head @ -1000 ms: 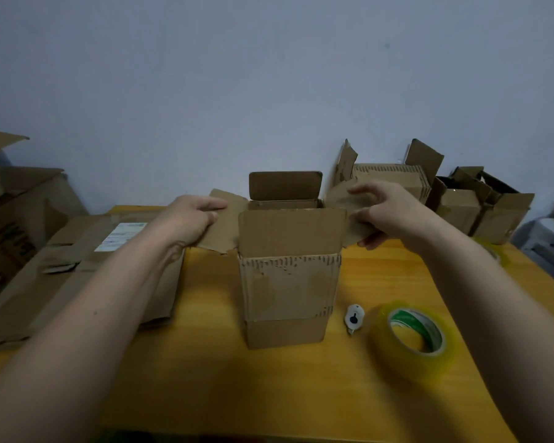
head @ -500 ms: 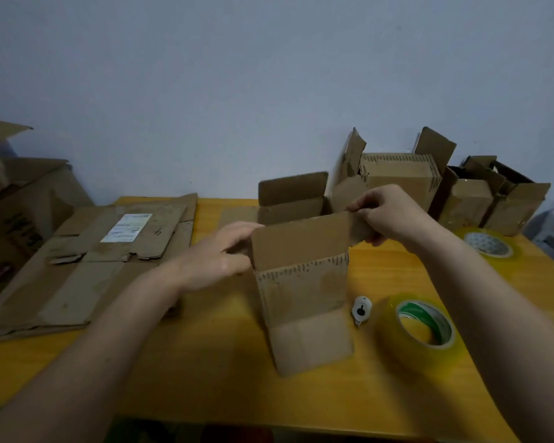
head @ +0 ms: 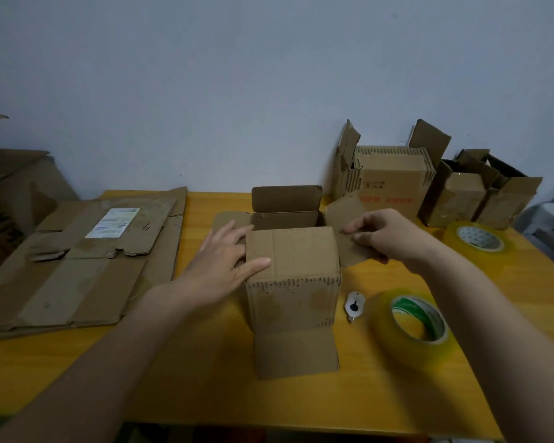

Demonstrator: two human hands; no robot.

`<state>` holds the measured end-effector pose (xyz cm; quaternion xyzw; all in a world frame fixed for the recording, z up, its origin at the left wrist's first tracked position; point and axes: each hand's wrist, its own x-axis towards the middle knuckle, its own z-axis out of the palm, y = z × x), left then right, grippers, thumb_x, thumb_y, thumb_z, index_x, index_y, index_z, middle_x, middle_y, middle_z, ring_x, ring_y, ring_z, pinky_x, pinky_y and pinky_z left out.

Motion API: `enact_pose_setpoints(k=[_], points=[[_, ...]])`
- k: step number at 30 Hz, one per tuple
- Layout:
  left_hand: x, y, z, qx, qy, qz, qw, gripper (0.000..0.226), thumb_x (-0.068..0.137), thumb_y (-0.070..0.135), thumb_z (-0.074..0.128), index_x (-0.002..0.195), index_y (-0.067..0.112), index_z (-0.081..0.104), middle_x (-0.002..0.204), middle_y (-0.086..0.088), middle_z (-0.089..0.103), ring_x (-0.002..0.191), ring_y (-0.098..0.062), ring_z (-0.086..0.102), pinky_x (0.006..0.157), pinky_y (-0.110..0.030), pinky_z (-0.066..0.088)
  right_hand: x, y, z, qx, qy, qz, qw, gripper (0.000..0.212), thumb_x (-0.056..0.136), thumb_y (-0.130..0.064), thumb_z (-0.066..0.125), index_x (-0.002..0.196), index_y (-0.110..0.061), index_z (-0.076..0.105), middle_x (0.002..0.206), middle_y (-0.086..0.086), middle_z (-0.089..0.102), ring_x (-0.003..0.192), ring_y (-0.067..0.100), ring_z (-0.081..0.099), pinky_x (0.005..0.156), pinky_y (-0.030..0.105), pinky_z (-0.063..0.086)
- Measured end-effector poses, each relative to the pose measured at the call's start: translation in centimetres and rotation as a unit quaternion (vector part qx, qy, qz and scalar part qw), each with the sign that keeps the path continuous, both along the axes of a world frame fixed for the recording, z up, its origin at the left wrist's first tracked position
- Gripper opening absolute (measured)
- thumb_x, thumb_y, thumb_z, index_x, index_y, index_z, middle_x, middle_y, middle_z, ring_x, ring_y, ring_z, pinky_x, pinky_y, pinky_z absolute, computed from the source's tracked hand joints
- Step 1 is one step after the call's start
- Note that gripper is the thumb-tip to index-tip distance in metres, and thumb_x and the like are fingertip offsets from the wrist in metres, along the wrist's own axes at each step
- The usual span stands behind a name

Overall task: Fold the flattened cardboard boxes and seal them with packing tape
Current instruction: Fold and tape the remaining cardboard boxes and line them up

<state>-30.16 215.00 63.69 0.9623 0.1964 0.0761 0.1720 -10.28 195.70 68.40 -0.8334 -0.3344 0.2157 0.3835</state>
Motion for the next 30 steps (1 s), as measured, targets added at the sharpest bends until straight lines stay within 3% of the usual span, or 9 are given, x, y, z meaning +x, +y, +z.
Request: enact_pose_setpoints(k=[5,7,10,12,13,16,21,27,30], points=[[0.0,-0.5,-0.6,0.001,-0.022,0.022,1.000,0.078,0.080,0.067,0.023,0.134,0.021,0.056,0.159,0.003,0.021,0.148,-0.018,0.006,0.120,-0.049,0.007,-0.4,-0.2,-0.7,0.012,0.033,-0.006,0.999,0.015,0.095,-0.007,0.054,0.103,-0.013,0.064,0.083,0.009,0.058,0.055,0.015,0.045,0.044,0.023,0.038],[0.2,-0.7,-0.7,-0.012,-0.032,0.047,0.998,0.072,0.082,0.066,0.026,0.116,0.015,0.064,0.160,0.001,0.021,0.148,-0.019,0.006,0.120,-0.049,0.009,-0.5,0.0,-0.8,0.008,0.013,-0.012,1.000,0.013,0.093,-0.013,0.060,0.102,-0.020,0.065,0.099,0.007,0.060,0.070,0.017,0.054,0.054,0.027,0.048],[0.4,-1.3,-0.9,-0.025,-0.056,0.097,0.993,0.045,0.090,0.057,0.044,0.108,0.017,0.053,0.160,-0.003,0.018,0.149,-0.020,0.006,0.120,-0.049,0.013,-1.3,-0.1,-0.7,-0.174,-0.251,-0.026,0.952,0.039,0.085,-0.033,0.069,0.121,-0.030,0.056,0.140,0.010,0.041,0.125,0.030,0.041,0.100,0.042,0.042],[0.3,-1.5,-1.1,-0.050,-0.072,0.114,0.990,0.064,0.088,0.057,0.048,0.137,0.018,0.038,0.161,-0.002,0.014,0.149,-0.020,0.007,0.120,-0.049,0.017,-2.5,0.1,-0.6,-0.202,-0.453,0.002,0.869,0.056,0.084,-0.035,0.068,0.135,-0.026,0.046,0.153,0.010,0.024,0.141,0.032,0.018,0.114,0.042,0.024],[0.3,-1.5,-1.2,-0.056,-0.074,0.112,0.989,0.075,0.088,0.059,0.047,0.148,0.020,0.026,0.162,-0.001,0.012,0.149,-0.019,0.006,0.120,-0.049,0.016,-3.1,0.3,-0.5,-0.161,-0.478,0.040,0.863,0.054,0.087,-0.033,0.065,0.136,-0.023,0.045,0.154,0.007,0.025,0.142,0.028,0.018,0.115,0.038,0.022],[0.1,-1.2,-1.7,-0.038,-0.065,0.105,0.992,0.075,0.093,0.057,0.040,0.154,0.030,0.007,0.162,0.003,0.006,0.149,-0.017,-0.002,0.121,-0.046,0.006,-4.3,1.1,-0.5,-0.121,-0.429,0.116,0.888,0.053,0.092,-0.050,0.050,0.138,-0.023,0.046,0.149,-0.002,0.037,0.139,0.018,0.026,0.114,0.033,0.022],[0.0,-1.0,-2.1,-0.004,-0.011,0.121,0.993,0.071,0.095,0.060,0.028,0.153,0.035,-0.003,0.163,0.001,-0.003,0.149,-0.019,-0.009,0.119,-0.045,-0.005,-3.1,1.6,-0.8,-0.310,-0.442,0.113,0.834,0.080,0.083,-0.077,0.027,0.147,-0.030,0.030,0.155,-0.002,0.028,0.145,0.022,0.019,0.116,0.053,-0.005],[0.1,-1.0,-2.2,0.007,0.000,0.131,0.991,0.073,0.094,0.063,0.024,0.154,0.031,-0.002,0.163,0.001,-0.004,0.149,-0.019,-0.009,0.119,-0.042,-0.007,-2.7,4.6,0.3,-0.147,-0.238,0.132,0.951,0.116,0.074,-0.045,0.077,0.153,-0.024,-0.006,0.161,-0.001,-0.006,0.147,0.024,0.004,0.116,0.044,0.018],[0.1,-1.1,-2.0,0.012,0.003,0.136,0.991,0.074,0.094,0.064,0.025,0.154,0.030,-0.001,0.163,0.001,-0.003,0.149,-0.019,-0.008,0.119,-0.043,-0.006,-1.7,6.6,0.6,-0.086,-0.243,0.115,0.959,0.124,0.069,-0.040,0.082,0.151,-0.029,-0.009,0.161,-0.002,-0.008,0.147,0.027,0.003,0.116,0.051,0.022]])
